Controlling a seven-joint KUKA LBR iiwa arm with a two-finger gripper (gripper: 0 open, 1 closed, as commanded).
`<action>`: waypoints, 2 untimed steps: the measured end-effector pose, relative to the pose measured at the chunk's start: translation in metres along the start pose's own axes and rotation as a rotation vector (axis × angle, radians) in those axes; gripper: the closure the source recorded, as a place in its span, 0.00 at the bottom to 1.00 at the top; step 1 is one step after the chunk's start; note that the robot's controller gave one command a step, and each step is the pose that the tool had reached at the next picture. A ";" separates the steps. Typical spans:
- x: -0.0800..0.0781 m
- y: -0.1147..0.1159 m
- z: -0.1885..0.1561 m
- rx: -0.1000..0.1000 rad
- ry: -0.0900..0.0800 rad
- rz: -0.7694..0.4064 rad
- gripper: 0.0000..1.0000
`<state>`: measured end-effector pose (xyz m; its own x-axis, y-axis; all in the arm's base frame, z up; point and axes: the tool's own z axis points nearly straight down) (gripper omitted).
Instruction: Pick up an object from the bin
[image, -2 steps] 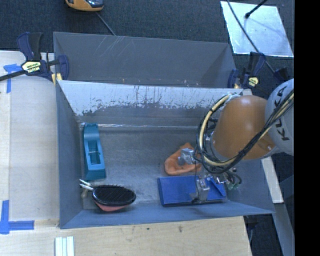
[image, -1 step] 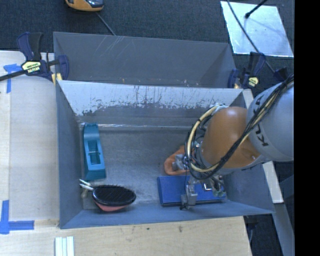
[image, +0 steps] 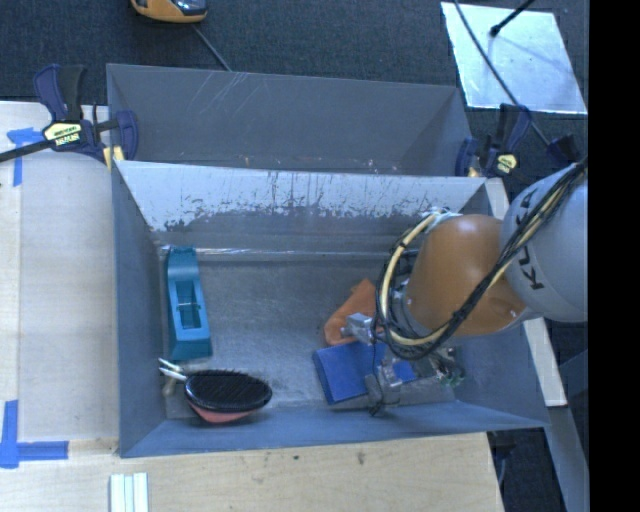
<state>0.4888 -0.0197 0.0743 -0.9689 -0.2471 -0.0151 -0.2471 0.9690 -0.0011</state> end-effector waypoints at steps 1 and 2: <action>0.000 0.000 0.000 0.000 0.000 0.000 1.00; 0.001 0.000 -0.006 -0.001 0.004 0.000 1.00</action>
Offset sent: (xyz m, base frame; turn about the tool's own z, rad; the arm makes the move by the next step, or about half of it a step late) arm 0.0001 0.0001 0.0624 0.0000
